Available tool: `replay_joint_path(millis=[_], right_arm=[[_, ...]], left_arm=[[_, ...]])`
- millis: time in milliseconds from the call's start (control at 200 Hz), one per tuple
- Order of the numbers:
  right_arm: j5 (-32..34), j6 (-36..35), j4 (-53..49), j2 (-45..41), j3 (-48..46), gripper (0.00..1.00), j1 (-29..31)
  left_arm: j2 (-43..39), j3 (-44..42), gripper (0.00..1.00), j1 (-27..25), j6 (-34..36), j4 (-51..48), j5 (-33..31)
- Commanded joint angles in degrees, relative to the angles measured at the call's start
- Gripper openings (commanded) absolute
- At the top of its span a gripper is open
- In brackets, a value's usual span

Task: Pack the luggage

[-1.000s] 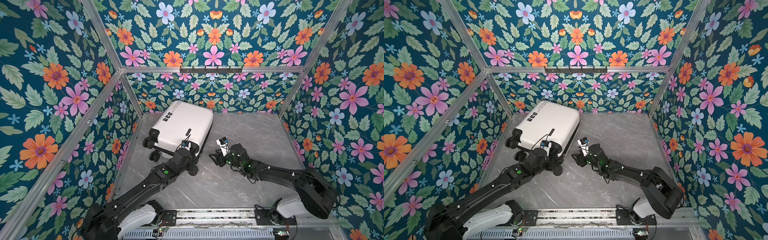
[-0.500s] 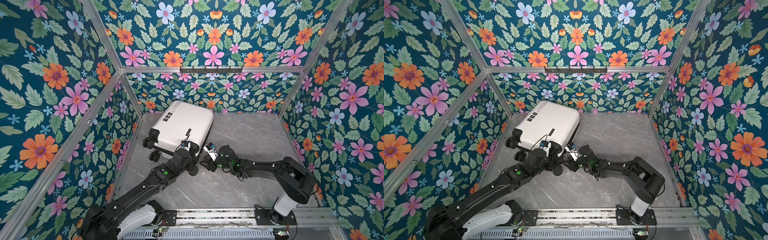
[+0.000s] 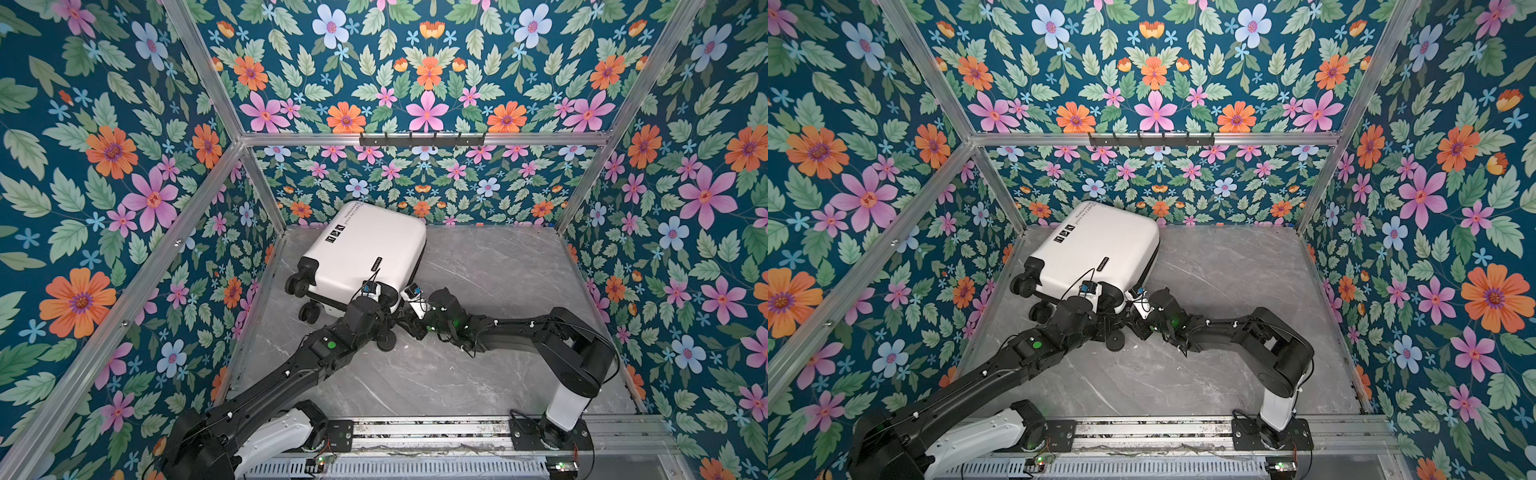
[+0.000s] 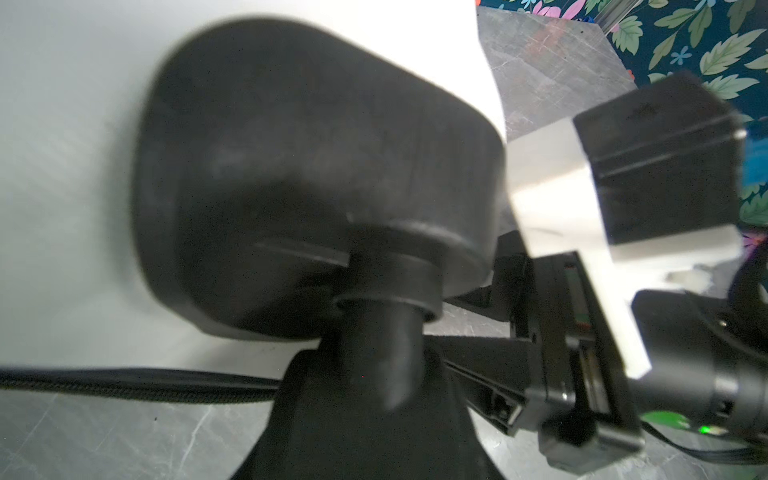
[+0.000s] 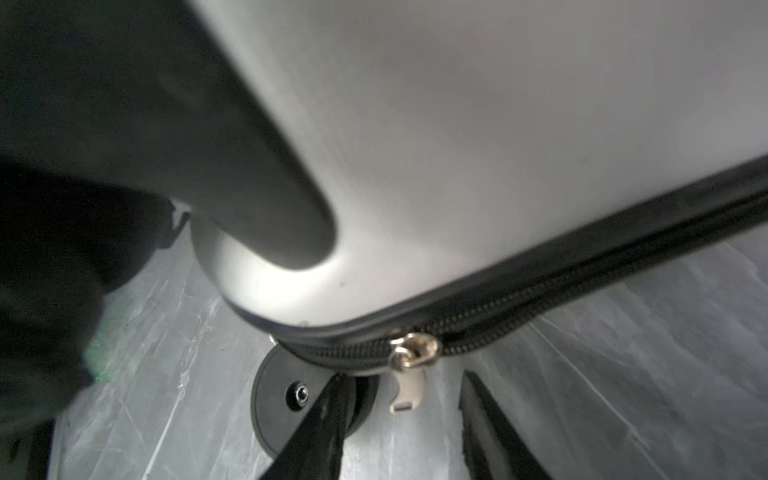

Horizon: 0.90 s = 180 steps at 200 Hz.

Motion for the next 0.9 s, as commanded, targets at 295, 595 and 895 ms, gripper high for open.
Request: replay_joint_path(millis=[295,595,895], right_arm=[[15.84,-4.3,-0.13,2.03,2.79,0.41,3.34],[18.14,-4.48,1.18,1.58,3.49,0.26,3.33],[16.29,-4.74,2.93,0.91,2.05,0.18,3.45]], left_arm=[[0.08,0.48,0.0,0.18,-2.05,-2.62,-4.15],[-0.26,0.4,0.0,0.17,-2.18,-2.8,-4.22],[-0.33,0.4,0.0,0.19,-2.18,-2.79,-4.18]])
